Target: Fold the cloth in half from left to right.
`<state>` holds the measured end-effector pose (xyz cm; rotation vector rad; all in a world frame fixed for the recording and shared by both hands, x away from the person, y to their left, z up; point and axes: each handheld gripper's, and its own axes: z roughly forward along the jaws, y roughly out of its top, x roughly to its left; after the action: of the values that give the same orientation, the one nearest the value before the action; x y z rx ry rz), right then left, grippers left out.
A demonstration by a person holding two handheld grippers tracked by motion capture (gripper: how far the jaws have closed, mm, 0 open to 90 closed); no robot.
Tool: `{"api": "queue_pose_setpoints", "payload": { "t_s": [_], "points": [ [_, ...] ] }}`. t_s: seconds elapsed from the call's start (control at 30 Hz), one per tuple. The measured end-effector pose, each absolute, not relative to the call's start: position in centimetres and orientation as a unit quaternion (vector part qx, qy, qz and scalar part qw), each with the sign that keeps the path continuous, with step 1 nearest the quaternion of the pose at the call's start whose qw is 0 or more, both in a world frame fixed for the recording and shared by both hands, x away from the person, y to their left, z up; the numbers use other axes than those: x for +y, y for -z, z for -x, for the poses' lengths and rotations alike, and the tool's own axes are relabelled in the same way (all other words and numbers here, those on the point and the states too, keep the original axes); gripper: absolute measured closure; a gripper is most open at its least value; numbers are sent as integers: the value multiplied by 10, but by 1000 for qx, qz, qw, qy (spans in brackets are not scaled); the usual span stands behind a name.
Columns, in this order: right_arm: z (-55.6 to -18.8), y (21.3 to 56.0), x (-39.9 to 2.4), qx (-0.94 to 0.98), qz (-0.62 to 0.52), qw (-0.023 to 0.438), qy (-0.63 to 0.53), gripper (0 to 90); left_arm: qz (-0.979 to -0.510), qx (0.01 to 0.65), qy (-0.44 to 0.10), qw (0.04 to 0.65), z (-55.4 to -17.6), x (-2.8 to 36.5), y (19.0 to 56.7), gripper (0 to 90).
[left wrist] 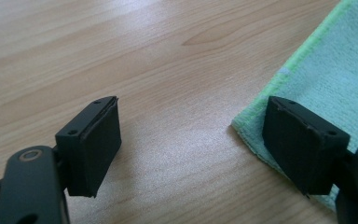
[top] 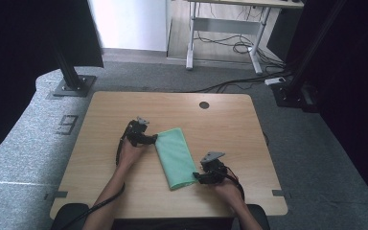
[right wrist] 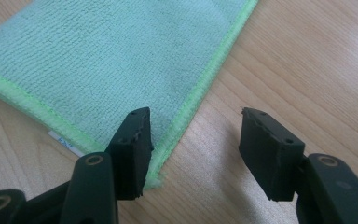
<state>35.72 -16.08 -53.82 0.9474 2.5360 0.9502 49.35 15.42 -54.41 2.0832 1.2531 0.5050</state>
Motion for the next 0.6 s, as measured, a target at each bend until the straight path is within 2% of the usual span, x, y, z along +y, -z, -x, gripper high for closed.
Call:
{"api": "queue_pose_setpoints", "payload": {
  "t_s": [0.6],
  "points": [
    [-361,540,-164,870,-341,122,-334,390,-828,414,-185,329,-432,135,541,195]
  ]
}}
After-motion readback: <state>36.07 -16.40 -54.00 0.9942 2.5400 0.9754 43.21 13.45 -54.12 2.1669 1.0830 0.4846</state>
